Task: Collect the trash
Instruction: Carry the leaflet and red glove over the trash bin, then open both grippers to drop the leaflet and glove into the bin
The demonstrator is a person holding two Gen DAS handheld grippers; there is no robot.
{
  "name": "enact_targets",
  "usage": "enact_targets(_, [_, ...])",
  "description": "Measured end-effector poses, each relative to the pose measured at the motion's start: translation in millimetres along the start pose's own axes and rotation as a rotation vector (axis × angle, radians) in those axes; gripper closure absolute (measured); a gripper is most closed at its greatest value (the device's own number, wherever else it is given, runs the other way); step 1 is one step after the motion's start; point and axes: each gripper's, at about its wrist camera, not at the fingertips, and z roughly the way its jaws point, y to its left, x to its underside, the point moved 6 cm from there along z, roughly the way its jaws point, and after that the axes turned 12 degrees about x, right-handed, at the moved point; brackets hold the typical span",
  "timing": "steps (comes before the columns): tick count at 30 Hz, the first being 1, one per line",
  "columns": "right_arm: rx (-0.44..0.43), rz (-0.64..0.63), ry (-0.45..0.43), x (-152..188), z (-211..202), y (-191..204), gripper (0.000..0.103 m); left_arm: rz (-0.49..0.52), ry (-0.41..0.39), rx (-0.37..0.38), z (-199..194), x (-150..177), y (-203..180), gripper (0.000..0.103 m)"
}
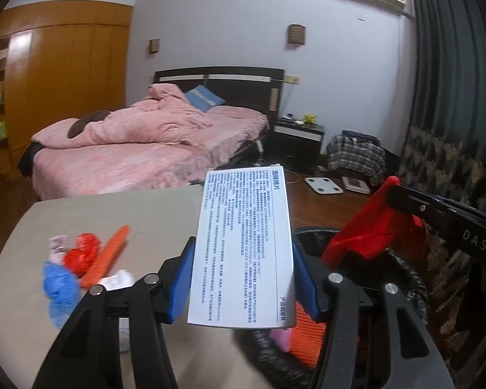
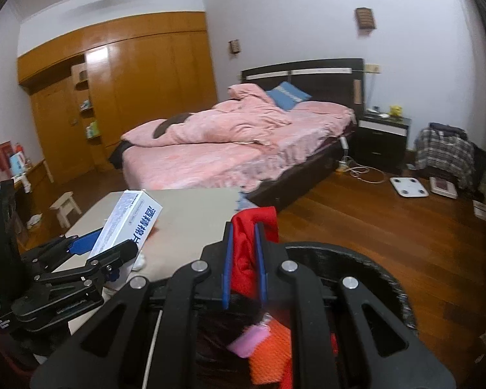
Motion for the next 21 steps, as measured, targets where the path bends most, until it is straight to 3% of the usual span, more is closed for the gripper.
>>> enact_targets(15, [0.176, 0.075, 0.061, 45, 3, -85, 0.088, 0.039, 0.064, 0.134, 63, 14, -72, 0.047])
enact_targets(18, [0.2, 0.081, 0.082, 53, 6, -92, 0.08, 0.04, 0.088, 0.175, 72, 18, -79, 0.04])
enact_targets(21, [0.22, 0.094, 0.092, 61, 7, -99, 0.064, 0.039, 0.095, 0.191, 71, 22, -81, 0.034])
